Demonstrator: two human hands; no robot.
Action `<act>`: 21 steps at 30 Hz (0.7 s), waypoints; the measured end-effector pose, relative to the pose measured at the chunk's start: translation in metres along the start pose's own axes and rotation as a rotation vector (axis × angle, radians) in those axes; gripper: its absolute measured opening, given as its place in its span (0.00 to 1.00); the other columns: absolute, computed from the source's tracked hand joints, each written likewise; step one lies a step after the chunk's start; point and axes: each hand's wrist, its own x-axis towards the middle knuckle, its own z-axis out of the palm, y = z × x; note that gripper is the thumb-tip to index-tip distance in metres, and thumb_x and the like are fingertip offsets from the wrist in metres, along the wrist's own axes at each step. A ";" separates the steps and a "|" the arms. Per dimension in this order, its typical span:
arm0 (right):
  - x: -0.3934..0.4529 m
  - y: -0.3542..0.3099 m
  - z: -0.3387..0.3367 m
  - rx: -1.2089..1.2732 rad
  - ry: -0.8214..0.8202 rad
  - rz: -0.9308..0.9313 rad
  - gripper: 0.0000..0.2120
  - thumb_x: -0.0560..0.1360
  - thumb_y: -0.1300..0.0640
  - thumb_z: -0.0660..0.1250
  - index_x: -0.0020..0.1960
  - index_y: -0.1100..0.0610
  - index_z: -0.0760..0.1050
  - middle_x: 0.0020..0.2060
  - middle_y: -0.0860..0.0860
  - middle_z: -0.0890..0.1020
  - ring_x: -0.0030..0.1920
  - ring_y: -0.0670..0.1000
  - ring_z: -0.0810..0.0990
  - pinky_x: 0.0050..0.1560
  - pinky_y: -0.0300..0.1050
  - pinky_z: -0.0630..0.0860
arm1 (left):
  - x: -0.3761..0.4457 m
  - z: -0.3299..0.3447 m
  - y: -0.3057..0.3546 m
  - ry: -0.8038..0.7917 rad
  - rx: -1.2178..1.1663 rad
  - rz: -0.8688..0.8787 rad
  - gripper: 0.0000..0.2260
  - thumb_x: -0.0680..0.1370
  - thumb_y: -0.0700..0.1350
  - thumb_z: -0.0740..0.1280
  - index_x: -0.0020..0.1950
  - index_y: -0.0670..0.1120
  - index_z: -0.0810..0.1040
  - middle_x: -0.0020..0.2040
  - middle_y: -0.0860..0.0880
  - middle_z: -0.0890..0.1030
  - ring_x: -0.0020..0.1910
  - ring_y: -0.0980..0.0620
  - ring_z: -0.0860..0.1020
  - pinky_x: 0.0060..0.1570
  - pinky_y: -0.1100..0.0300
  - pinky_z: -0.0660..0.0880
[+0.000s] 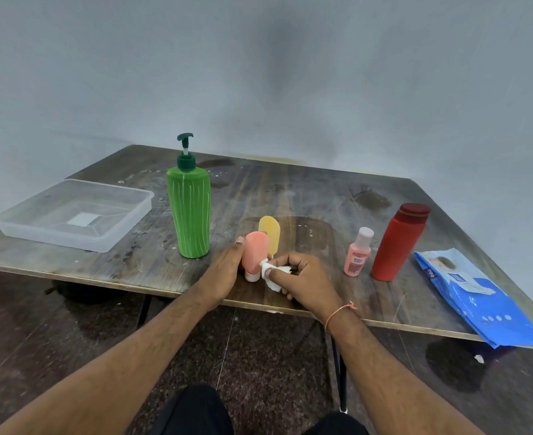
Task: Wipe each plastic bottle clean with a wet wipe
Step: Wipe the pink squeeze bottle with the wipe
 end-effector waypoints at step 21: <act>0.018 0.002 0.042 -0.094 0.087 -0.249 0.06 0.75 0.54 0.80 0.52 0.47 0.89 0.47 0.40 0.89 0.46 0.42 0.86 0.45 0.39 0.80 | 0.009 -0.009 -0.004 0.191 -0.307 -0.110 0.29 0.86 0.63 0.52 0.65 0.42 0.80 0.48 0.41 0.85 0.44 0.47 0.83 0.42 0.51 0.80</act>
